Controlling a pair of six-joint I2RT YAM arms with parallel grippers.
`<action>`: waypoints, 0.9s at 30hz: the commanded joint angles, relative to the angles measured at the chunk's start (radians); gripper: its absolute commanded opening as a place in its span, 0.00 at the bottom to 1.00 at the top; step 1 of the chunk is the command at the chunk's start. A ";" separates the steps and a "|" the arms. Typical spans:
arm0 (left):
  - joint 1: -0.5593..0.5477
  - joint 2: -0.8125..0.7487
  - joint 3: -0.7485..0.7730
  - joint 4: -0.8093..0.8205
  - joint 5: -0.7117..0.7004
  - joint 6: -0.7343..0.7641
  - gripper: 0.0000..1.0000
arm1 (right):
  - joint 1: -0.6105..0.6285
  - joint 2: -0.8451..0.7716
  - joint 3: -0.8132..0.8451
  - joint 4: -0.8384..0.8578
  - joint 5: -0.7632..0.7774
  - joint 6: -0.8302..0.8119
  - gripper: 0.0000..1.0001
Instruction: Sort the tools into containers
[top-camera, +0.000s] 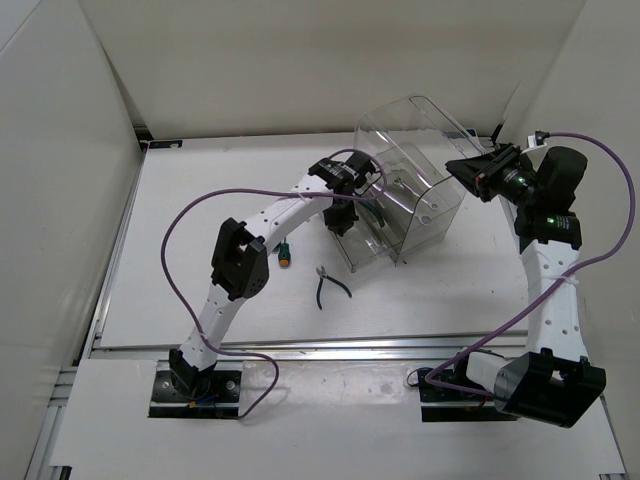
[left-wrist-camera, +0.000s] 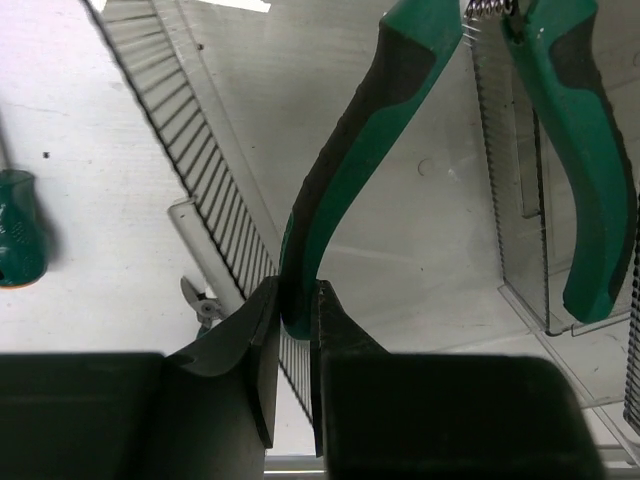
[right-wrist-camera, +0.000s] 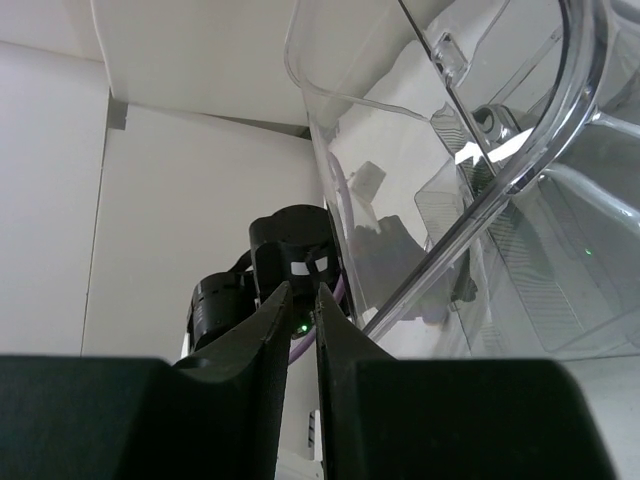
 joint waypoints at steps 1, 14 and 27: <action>-0.005 -0.015 0.057 0.026 0.037 0.014 0.10 | 0.001 -0.004 0.031 0.052 -0.009 0.002 0.19; 0.003 -0.058 0.057 0.096 0.069 0.013 0.72 | 0.000 -0.010 0.026 0.061 -0.009 0.008 0.21; 0.033 -0.493 -0.339 0.320 -0.222 0.166 0.75 | 0.001 -0.010 0.019 0.084 -0.014 0.032 0.21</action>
